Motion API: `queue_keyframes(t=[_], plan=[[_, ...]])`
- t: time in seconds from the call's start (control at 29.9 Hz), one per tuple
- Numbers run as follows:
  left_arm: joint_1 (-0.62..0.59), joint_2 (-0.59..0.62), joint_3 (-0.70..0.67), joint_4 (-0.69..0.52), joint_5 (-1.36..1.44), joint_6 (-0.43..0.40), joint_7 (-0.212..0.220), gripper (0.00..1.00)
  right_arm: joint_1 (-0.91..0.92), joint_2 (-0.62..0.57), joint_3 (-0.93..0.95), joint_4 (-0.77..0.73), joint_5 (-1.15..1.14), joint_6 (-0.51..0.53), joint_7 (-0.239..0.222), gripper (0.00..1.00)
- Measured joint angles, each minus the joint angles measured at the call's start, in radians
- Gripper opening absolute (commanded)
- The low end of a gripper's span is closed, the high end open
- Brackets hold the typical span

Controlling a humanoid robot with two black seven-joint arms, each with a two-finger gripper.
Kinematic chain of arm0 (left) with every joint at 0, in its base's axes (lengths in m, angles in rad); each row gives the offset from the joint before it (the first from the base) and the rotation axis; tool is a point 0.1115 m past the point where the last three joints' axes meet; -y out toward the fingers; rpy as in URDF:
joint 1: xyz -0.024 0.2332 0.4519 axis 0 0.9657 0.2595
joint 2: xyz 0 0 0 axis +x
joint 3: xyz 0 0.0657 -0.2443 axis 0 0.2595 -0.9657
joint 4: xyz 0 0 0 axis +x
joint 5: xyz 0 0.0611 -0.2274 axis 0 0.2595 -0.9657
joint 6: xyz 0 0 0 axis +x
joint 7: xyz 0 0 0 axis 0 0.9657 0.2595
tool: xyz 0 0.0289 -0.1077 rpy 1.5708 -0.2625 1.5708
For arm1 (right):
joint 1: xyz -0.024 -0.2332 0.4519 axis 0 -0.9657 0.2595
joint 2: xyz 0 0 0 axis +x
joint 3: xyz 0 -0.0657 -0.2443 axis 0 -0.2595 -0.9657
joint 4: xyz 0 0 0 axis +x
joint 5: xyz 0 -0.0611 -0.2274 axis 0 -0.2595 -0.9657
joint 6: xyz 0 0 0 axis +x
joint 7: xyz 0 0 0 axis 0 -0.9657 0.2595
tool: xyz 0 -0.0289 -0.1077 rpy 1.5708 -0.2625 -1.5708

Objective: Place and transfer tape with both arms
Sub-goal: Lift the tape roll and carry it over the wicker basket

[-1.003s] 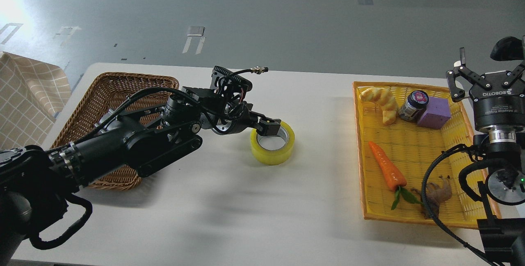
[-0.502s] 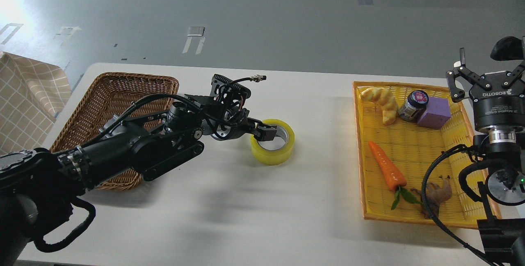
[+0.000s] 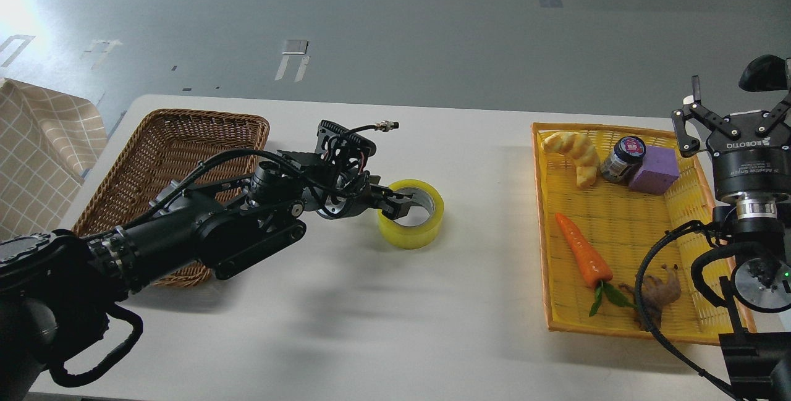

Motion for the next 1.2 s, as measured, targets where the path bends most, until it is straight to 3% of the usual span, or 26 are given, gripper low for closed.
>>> queue_keyframes(t=[0.1, 0.13, 0.23, 0.27, 0.43, 0.54, 0.9, 1.1, 1.2], plan=[[0.0, 0.001, 0.035, 0.0, -0.002, 0.024, -0.002, 0.39, -0.002, 0.0, 0.0, 0.001, 0.0, 0.0, 0.0, 1.0], [-0.001, 0.002, 0.042, 0.002, -0.003, 0.031, -0.003, 0.39, -0.002, 0.0, 0.0, 0.001, 0.0, 0.0, 0.0, 1.0], [-0.001, 0.002, 0.052, 0.016, -0.003, 0.046, -0.007, 0.03, -0.002, 0.001, 0.0, 0.001, 0.0, 0.0, 0.0, 1.0], [-0.002, 0.002, 0.052, 0.021, -0.004, 0.049, -0.013, 0.0, -0.002, 0.001, 0.0, 0.001, 0.0, 0.0, 0.0, 1.0], [-0.022, -0.001, 0.051, 0.038, -0.004, 0.056, -0.105, 0.0, -0.002, 0.004, 0.001, 0.001, 0.0, 0.0, 0.0, 1.0], [-0.051, 0.007, 0.045, 0.04, -0.005, 0.061, -0.136, 0.0, -0.002, 0.006, 0.001, 0.001, 0.0, 0.0, 0.0, 1.0], [-0.197, 0.094, 0.024, 0.027, -0.115, 0.085, -0.145, 0.0, -0.002, 0.008, 0.001, 0.001, 0.0, 0.0, 0.0, 1.0], [-0.238, 0.243, 0.022, -0.086, -0.137, 0.108, -0.146, 0.0, -0.002, 0.008, 0.001, 0.003, 0.0, 0.0, 0.0, 1.0], [-0.241, 0.316, 0.022, -0.121, -0.14, 0.109, -0.17, 0.0, -0.003, 0.008, 0.001, 0.002, 0.0, 0.0, 0.0, 1.0]])
